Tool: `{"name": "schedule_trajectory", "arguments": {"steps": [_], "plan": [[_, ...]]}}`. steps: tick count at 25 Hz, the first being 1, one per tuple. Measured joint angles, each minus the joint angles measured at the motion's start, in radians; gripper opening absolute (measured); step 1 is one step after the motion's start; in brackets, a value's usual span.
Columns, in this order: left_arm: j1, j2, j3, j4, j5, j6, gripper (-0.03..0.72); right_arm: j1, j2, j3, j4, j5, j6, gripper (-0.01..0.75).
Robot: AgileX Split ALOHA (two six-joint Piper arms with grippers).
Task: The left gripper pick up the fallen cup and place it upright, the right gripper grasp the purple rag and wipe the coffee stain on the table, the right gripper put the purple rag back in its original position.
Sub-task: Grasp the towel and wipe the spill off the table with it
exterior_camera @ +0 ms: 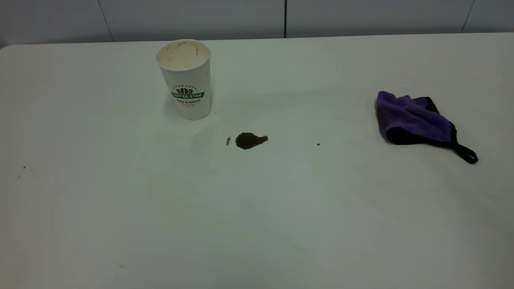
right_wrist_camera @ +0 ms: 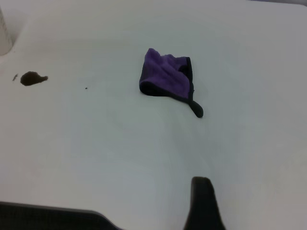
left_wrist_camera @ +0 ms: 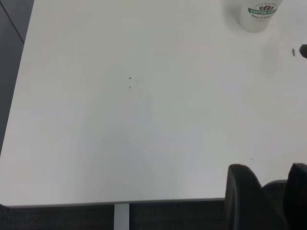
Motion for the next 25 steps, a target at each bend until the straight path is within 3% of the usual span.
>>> {"name": "schedule_trajectory", "arguments": {"steps": [20,25], "plan": [[0.0,-0.001,0.0,0.0,0.0,-0.001,0.242,0.0,0.003,-0.001,0.008,0.0,0.003,0.567],[0.0,-0.001,0.0,0.0,0.0,-0.001,0.242,0.0,0.221,-0.081,-0.033,-0.052,0.032,0.611]]}}
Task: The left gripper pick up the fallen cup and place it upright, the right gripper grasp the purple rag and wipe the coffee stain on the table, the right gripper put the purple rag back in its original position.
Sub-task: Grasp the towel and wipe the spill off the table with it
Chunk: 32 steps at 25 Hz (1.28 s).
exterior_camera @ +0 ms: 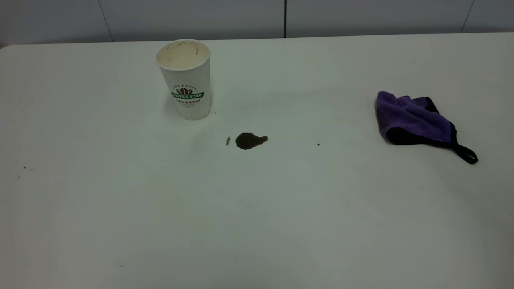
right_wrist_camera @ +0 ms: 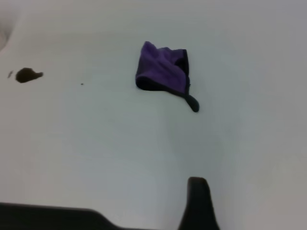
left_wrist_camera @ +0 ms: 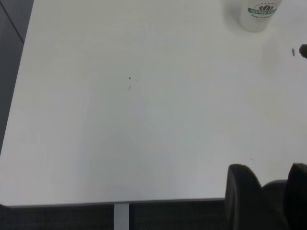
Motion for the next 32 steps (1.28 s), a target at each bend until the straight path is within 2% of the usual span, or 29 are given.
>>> {"name": "schedule_trajectory", "arguments": {"steps": [5,9,16,21,28,32], "plan": [[0.0,0.0,0.0,0.0,0.0,0.0,0.242,0.0,0.466,-0.085,-0.125,-0.265,0.059,0.699],[0.0,0.0,0.0,0.0,0.0,0.0,0.242,0.0,0.862,-0.146,-0.15,-0.496,0.065,0.727],[0.0,0.0,0.0,0.0,0.0,0.0,0.242,0.006,1.474,-0.4,-0.184,-0.691,0.051,0.727],[0.0,0.0,0.0,0.0,0.0,0.0,0.242,0.034,1.811,-0.651,-0.184,-0.656,0.034,0.727],[0.0,0.0,0.0,0.0,0.0,0.0,0.242,0.053,2.203,-1.028,-0.137,-0.472,-0.048,0.727],[0.0,0.0,0.0,0.0,0.0,0.001,0.242,0.054,2.32,-1.165,-0.088,-0.422,-0.112,0.727]]}}
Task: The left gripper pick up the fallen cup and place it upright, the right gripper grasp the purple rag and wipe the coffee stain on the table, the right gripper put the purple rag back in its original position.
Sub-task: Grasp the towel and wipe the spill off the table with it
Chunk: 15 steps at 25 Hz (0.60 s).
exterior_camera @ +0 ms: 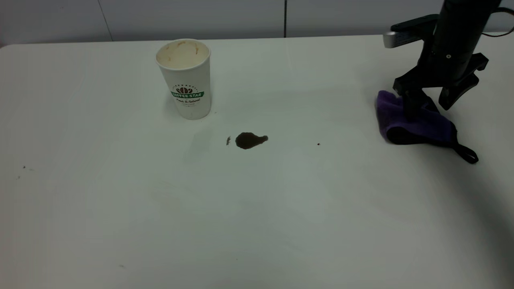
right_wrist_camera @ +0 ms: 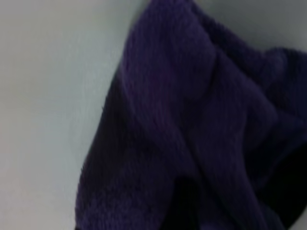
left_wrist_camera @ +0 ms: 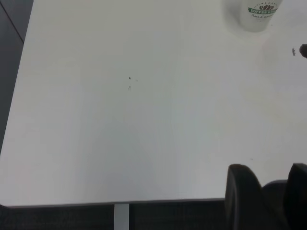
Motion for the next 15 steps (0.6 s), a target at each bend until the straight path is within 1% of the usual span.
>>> {"name": "schedule_trajectory", "arguments": {"steps": [5,8,9,10,12,14,15], "plan": [[0.0,0.0,0.0,0.0,0.0,0.0,0.242,0.0,0.047,-0.04,0.043,-0.007,-0.063,0.713],[0.0,0.0,0.0,0.0,0.0,0.0,0.242,0.0,0.062,-0.044,0.043,-0.017,-0.067,0.651],[0.0,0.0,0.0,0.0,0.0,0.0,0.242,0.0,0.066,-0.046,0.045,-0.018,-0.067,0.608],[0.0,0.0,0.0,0.0,0.0,0.0,0.242,0.0,0.067,-0.047,0.056,-0.018,-0.067,0.547],[0.0,0.0,0.0,0.0,0.0,0.0,0.242,0.001,0.073,-0.049,0.1,-0.011,-0.067,0.393],[0.0,0.0,0.0,0.0,0.0,0.0,0.242,0.006,0.073,-0.051,0.168,-0.007,-0.086,0.185],[0.0,0.0,0.0,0.0,0.0,0.0,0.242,0.009,0.072,-0.051,0.196,-0.005,-0.109,0.128]]}}
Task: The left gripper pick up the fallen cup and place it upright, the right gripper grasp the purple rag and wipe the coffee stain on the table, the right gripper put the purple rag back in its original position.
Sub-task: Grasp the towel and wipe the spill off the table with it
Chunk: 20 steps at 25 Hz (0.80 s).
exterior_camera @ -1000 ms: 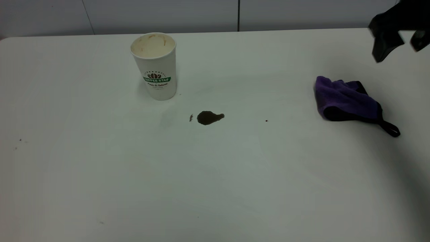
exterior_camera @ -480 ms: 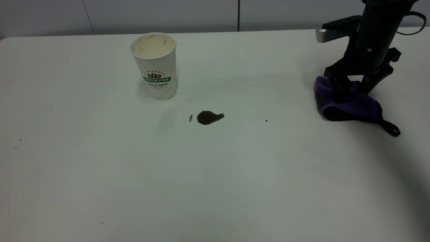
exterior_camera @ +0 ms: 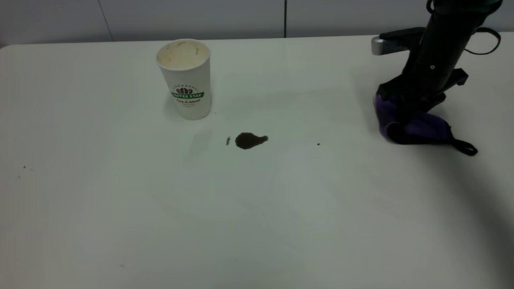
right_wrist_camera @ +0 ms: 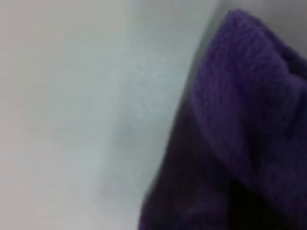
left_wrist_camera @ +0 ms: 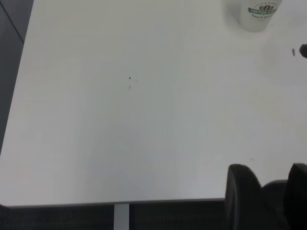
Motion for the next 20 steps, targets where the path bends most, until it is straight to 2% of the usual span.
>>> {"name": "schedule_trajectory", "arguments": {"steps": [1,3,6,12,20], "plan": [[0.0,0.0,0.0,0.0,0.0,0.0,0.242,0.005,-0.002,0.0,0.03,-0.001,-0.029,0.1],[0.0,0.0,0.0,0.0,0.0,0.0,0.242,0.033,-0.008,0.0,0.101,-0.005,-0.075,0.101],[0.0,0.0,0.0,0.0,0.0,0.0,0.242,0.116,-0.008,-0.037,0.159,0.019,-0.096,0.101],[0.0,0.0,0.0,0.0,0.0,0.0,0.242,0.275,0.003,-0.162,0.139,0.044,-0.046,0.101],[0.0,0.0,0.0,0.0,0.0,0.0,0.242,0.38,0.126,-0.295,0.139,0.043,0.011,0.101]]}}
